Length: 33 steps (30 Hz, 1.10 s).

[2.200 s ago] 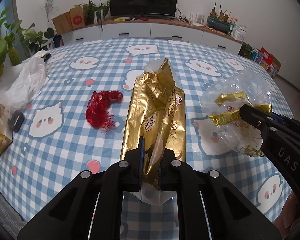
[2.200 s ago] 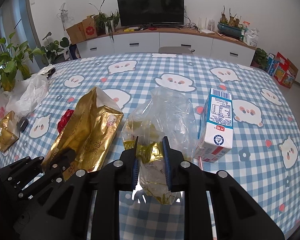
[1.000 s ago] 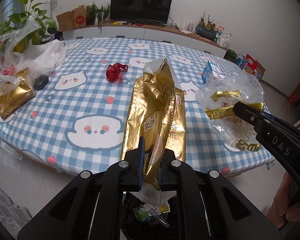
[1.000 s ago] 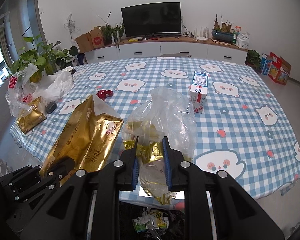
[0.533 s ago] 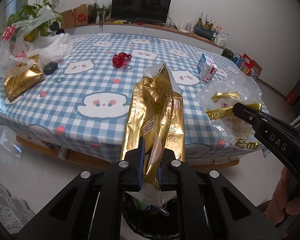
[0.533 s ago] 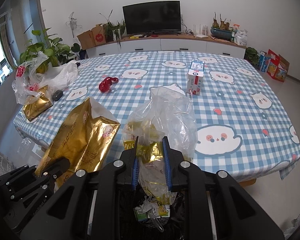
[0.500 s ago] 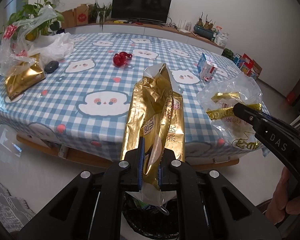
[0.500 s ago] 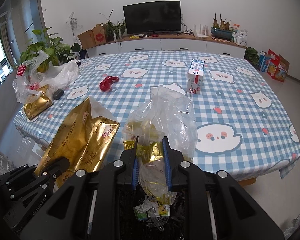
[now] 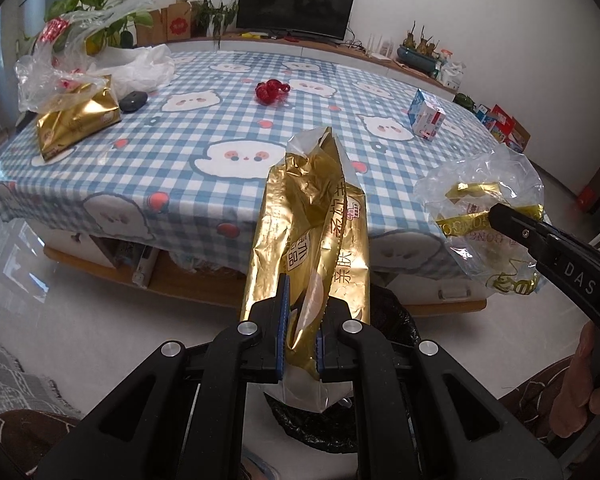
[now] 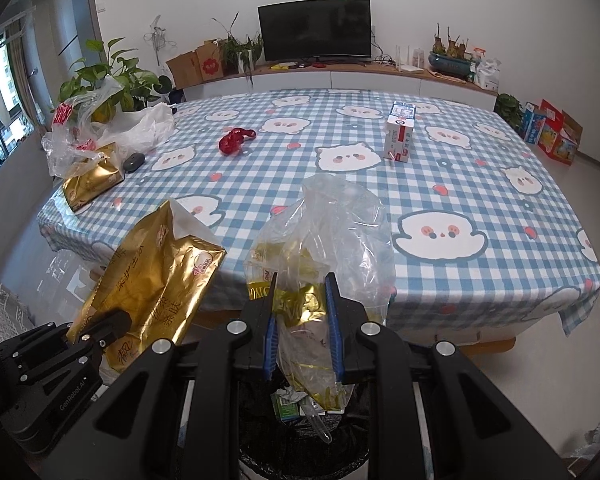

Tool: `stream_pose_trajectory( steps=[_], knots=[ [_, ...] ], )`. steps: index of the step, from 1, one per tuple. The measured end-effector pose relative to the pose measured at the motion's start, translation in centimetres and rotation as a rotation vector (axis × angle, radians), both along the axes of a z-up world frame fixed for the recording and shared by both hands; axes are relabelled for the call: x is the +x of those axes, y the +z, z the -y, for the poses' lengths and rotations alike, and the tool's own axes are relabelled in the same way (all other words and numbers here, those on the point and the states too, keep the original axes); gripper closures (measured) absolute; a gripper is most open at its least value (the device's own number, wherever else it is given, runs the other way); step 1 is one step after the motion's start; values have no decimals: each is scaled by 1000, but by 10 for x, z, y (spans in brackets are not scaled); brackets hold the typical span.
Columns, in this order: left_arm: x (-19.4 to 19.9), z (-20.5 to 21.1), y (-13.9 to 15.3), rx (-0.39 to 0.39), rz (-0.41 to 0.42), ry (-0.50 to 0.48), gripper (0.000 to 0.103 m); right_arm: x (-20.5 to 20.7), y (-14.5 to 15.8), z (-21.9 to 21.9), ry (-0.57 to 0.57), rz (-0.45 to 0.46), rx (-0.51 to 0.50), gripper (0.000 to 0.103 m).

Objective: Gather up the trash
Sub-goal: 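Carry the gold foil bag and clear bag with both tools over the black bin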

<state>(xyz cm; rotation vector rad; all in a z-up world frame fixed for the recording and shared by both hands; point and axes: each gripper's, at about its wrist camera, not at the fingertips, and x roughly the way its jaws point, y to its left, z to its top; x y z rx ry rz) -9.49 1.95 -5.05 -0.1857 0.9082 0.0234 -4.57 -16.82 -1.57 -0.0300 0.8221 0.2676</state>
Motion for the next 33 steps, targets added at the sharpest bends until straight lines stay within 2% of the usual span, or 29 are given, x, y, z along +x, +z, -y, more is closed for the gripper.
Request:
stream_pose_trajectory(
  steps=[18, 33],
  knots=[
    [-42, -22, -29, -6, -56, 42, 94, -31, -48, -10, 17, -74, -35, 84],
    [-20, -23, -76, 31, -164, 49, 94, -23, -99, -3, -1, -179, -39, 84]
  ],
)
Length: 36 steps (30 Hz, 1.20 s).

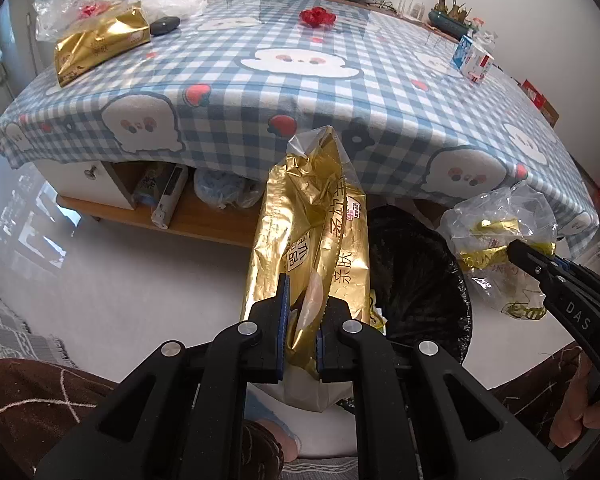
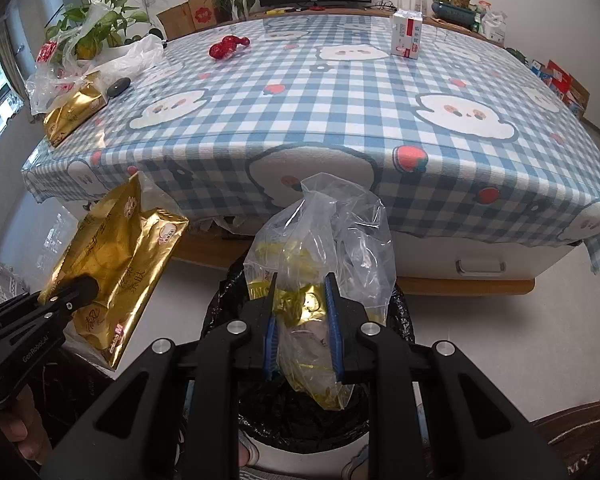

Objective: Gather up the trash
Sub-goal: 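Carry the gold foil bag and clear bag with both tools over the black bin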

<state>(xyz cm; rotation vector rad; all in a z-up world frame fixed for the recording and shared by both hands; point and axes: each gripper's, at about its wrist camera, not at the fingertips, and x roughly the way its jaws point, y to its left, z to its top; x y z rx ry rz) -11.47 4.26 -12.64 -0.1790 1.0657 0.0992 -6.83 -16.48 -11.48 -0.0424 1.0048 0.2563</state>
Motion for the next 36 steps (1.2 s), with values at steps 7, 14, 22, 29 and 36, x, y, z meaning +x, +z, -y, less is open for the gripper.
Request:
stream_pose_trajectory(
  steps=[7, 14, 22, 29, 36],
  knots=[
    [18, -2, -25, -3, -61, 0, 94, 9, -24, -7, 8, -48, -11, 84],
    [30, -3, -50, 17, -119, -1, 94, 20, -54, -14, 8, -109, -22, 84],
    [40, -7, -69, 22, -148, 6, 94, 28, -82, -22, 18, -160, -32, 84],
    [47, -2, -83, 39, -183, -3, 94, 31, -100, -26, 36, -188, -51, 84],
    [51, 3, -88, 47, -198, -10, 94, 39, -110, -33, 49, -205, -63, 81]
  ],
)
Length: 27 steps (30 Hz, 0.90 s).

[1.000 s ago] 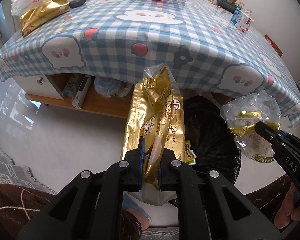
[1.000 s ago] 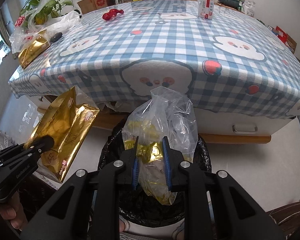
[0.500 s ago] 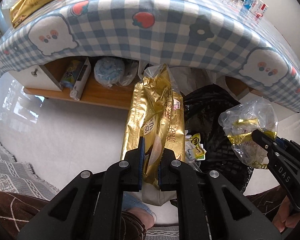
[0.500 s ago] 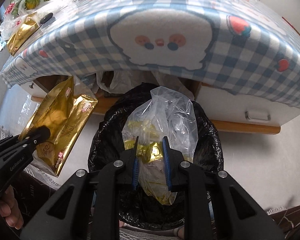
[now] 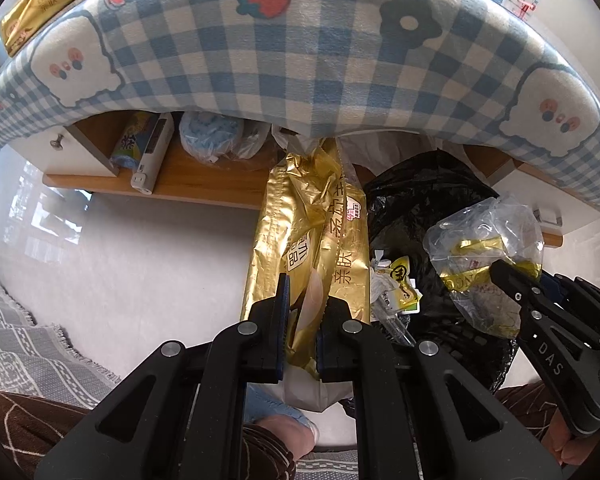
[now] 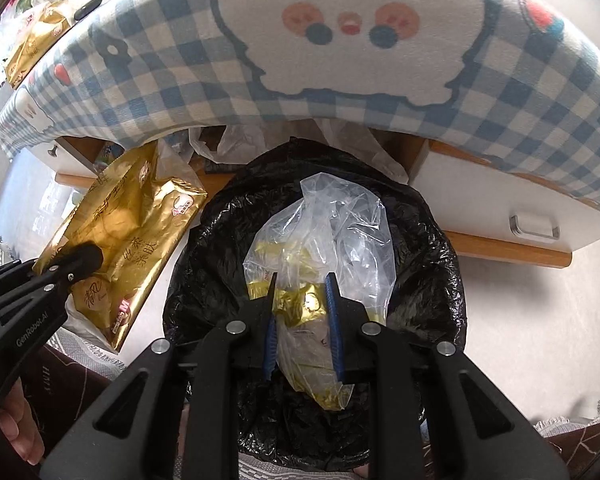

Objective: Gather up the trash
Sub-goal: 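Carry the gold foil bag and clear bag with both tools over the black bin, then open the right tool to drop the clear bag into the bin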

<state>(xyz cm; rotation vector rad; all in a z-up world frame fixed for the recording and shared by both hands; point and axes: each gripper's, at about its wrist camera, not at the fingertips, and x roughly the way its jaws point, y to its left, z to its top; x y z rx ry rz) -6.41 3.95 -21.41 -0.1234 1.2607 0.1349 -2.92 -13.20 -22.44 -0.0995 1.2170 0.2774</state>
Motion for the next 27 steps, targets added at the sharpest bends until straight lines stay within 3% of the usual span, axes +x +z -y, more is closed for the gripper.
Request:
stream_pose_trajectory(
  steps=[6, 17, 27],
  knots=[
    [0, 1, -1, 2, -1, -5, 94, -2, 2, -2, 3, 16, -6, 75],
    [-5, 6, 12, 0, 29, -20, 94, -11, 25, 5, -28, 74, 3, 38],
    [-16, 23, 35, 2, 80, -50, 94, -23, 58, 22, -59, 146, 9, 12]
  ],
)
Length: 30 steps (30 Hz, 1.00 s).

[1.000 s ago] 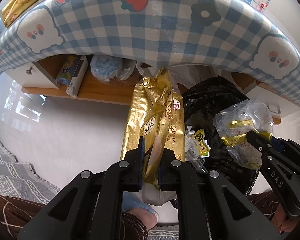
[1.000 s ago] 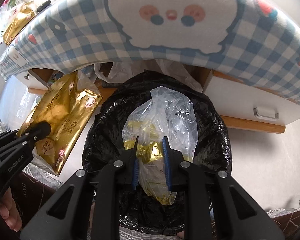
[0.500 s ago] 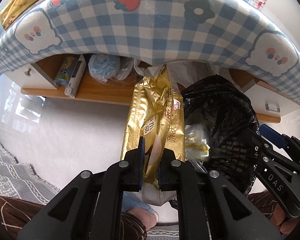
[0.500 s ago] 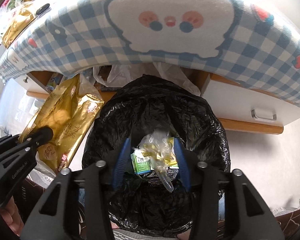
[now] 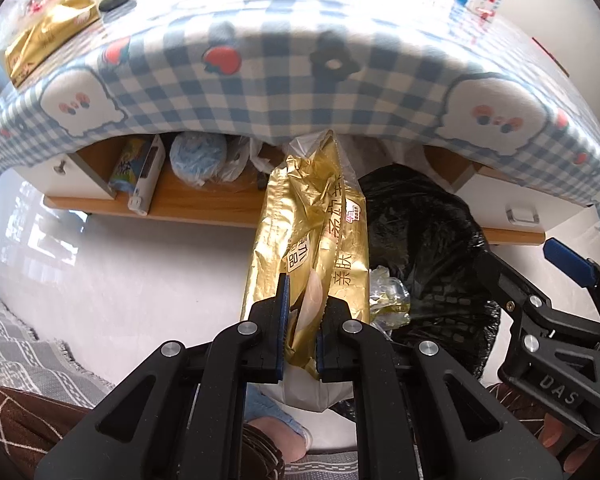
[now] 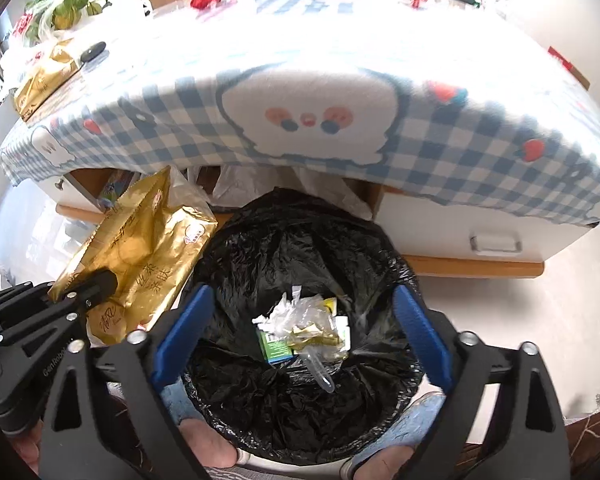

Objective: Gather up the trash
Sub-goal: 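Open the right tool to drop the clear bag into the bin, then lower the gold foil bag into the bin and open the left tool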

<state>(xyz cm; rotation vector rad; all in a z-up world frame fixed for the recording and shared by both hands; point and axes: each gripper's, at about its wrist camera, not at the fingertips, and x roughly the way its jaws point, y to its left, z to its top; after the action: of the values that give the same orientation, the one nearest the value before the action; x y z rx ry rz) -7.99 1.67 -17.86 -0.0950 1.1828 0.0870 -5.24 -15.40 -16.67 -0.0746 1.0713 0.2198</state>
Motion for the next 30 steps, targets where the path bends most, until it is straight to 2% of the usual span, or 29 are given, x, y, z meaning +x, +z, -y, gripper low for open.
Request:
stream_pose_trajectory(
  steps=[3, 10, 19, 26, 30],
  knots=[
    [-2, 7, 6, -7, 12, -8, 94, -3, 8, 6, -8, 14, -2, 8],
    [-2, 33, 16, -18, 23, -44, 94, -8, 18, 29, -33, 35, -30, 8],
    [4, 73, 14, -38, 24, -109, 94, -8, 15, 76, -105, 3, -43, 8],
    [11, 107, -9, -29, -10, -156, 94, -7, 10, 105, -114, -10, -86, 8],
    [13, 114, -22, -14, -30, -171, 94, -2, 0, 118, -148, -33, -74, 8]
  ],
)
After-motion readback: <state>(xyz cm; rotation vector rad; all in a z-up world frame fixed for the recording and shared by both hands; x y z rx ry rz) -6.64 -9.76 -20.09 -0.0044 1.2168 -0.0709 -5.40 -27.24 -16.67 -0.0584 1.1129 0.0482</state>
